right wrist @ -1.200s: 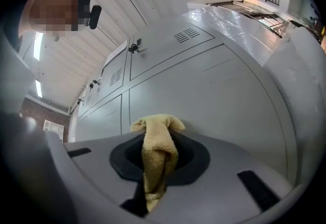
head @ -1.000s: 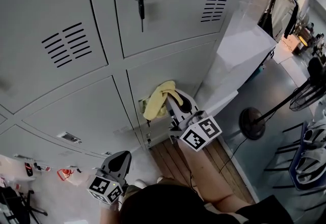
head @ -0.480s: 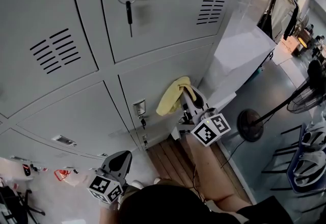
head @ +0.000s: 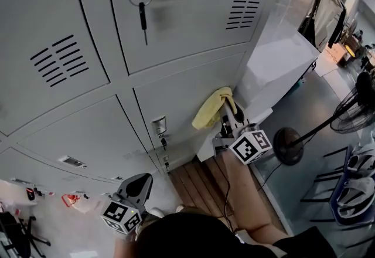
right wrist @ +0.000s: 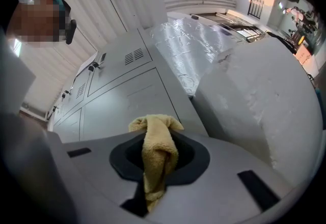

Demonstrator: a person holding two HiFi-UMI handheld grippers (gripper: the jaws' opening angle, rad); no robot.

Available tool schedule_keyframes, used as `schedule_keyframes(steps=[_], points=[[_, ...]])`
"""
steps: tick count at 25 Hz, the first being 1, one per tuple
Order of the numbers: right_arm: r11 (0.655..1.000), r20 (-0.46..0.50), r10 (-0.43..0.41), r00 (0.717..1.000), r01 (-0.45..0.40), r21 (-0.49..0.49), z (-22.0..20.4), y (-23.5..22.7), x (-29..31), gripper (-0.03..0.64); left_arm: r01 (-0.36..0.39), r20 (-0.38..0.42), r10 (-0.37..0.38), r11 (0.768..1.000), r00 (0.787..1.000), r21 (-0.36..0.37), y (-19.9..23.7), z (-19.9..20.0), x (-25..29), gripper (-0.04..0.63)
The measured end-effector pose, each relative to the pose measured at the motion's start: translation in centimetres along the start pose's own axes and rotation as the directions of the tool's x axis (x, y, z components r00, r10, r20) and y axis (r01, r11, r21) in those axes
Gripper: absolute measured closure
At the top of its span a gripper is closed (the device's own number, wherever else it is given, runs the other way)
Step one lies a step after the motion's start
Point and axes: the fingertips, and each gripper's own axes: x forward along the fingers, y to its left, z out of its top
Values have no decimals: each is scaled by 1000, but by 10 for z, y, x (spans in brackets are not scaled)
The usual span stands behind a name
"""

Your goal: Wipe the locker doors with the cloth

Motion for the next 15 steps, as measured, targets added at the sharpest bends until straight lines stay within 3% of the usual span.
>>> schedule_keyframes(steps=[15], points=[[995, -55, -88, 995, 90, 43, -32, -24, -13, 561, -17, -17, 17, 1000, 1000, -8, 4, -6, -7, 589]])
